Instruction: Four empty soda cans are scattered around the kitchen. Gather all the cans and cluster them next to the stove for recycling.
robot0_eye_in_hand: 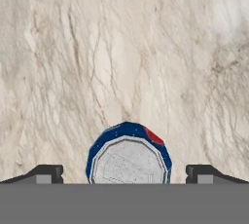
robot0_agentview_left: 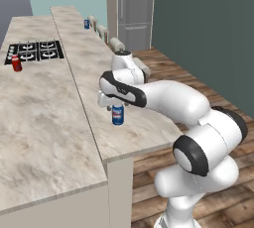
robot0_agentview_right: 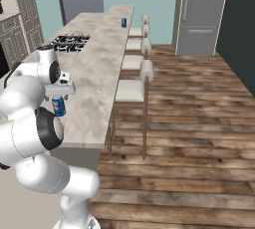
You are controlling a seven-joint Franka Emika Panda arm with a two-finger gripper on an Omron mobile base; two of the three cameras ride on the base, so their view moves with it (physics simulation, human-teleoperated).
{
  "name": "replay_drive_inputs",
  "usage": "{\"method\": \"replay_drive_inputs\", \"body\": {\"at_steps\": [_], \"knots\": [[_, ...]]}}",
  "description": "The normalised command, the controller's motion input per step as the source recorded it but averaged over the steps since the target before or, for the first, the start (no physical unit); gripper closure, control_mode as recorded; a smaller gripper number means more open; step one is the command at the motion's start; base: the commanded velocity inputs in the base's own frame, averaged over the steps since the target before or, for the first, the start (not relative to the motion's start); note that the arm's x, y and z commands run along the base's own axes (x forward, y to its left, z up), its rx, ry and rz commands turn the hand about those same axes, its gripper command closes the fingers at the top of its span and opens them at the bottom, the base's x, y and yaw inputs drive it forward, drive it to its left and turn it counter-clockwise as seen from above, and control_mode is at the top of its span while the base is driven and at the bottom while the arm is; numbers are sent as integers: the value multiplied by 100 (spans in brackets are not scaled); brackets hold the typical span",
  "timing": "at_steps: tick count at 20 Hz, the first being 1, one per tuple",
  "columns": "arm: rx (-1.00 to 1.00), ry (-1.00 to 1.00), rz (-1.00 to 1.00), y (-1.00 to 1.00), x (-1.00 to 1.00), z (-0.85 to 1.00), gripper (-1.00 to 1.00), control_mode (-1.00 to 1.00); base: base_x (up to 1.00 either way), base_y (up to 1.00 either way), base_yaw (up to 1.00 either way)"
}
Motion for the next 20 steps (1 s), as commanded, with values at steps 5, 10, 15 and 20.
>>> {"method": "replay_drive_inputs", "body": {"at_steps": [5, 10, 15, 20], "knots": [[0, 0, 0, 4, -1, -2, -100, -100, 0, 0, 0], [0, 0, 0, -1, -5, -5, -100, -100, 0, 0, 0], [0, 0, 0, -1, -4, -11, -100, -100, 0, 0, 0], [0, 0, 0, -3, 0, -10, -100, -100, 0, 0, 0]]}}
